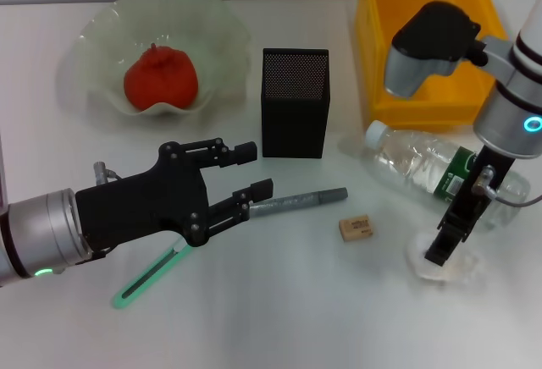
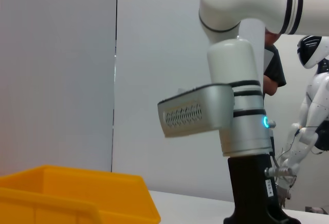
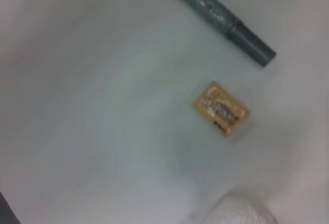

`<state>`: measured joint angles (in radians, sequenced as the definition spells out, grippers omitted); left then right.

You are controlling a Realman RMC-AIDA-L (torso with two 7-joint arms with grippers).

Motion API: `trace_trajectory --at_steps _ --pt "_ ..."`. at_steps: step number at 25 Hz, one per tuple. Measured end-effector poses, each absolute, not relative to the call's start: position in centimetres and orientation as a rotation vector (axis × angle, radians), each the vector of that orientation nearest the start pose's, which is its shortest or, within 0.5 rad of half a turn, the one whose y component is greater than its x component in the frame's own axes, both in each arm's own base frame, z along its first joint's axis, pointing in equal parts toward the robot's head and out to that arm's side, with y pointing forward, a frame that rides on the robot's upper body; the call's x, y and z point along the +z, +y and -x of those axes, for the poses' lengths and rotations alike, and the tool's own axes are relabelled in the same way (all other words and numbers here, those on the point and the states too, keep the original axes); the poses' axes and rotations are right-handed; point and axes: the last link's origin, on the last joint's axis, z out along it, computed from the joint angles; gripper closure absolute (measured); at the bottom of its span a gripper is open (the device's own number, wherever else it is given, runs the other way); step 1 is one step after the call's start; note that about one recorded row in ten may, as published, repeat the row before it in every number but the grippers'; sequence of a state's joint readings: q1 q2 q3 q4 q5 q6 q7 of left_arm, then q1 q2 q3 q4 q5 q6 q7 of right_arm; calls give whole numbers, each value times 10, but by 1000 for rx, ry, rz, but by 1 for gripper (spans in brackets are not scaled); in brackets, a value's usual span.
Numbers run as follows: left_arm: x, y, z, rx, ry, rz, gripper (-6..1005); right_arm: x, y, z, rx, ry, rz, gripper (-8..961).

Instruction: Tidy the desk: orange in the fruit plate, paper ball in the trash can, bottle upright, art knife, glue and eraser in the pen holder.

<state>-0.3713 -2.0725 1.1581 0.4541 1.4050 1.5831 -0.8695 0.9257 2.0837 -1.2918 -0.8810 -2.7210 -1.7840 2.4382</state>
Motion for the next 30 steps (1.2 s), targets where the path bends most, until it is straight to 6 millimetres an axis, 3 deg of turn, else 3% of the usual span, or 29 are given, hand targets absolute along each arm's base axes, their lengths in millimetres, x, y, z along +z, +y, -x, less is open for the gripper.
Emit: trace_trajectory --at_steps 7,9,11,12,13,14,16,17,18,19,20,22,24,25,29,30 --pt "-42 272 257 -1038 -230 2654 535 -6 348 -168 -855 953 2812 527" --pt "-42 272 257 -1038 -230 2654 535 10 342 -159 -684 923 2841 528" --pt "-42 272 258 -1037 -230 2653 535 16 341 -155 -622 904 2845 528" --pt "-42 273 258 -1032 -233 2652 535 30 337 -151 -469 876 2846 528" --pt "-42 273 258 -1032 -233 2652 535 30 337 -151 -469 876 2846 528" --pt "-42 273 258 -1030 -234 2651 535 45 334 -151 -296 850 2832 528" --pt "-42 273 258 -1030 -234 2651 535 51 334 -152 -211 839 2820 528" --pt "-42 273 258 -1029 -234 2650 535 64 333 -158 -18 824 2780 528" --pt "-42 273 258 -1029 -234 2650 535 64 333 -158 -18 824 2780 529" --pt "-42 273 258 -1029 -235 2648 535 75 333 -166 171 806 2727 529" --pt "-42 273 258 -1029 -235 2648 535 75 333 -166 171 806 2727 529" --pt "-42 273 258 -1029 -236 2648 535 85 334 -176 352 780 2654 529" --pt "-42 274 258 -1027 -237 2646 535 93 337 -199 552 743 2520 529" --pt "-42 274 258 -1027 -237 2646 535 93 337 -199 552 743 2520 529" --pt "-43 276 257 -1023 -232 2645 535 82 352 -239 622 736 2353 530" --pt "-43 276 257 -1023 -232 2645 535 82 352 -239 622 736 2353 530"
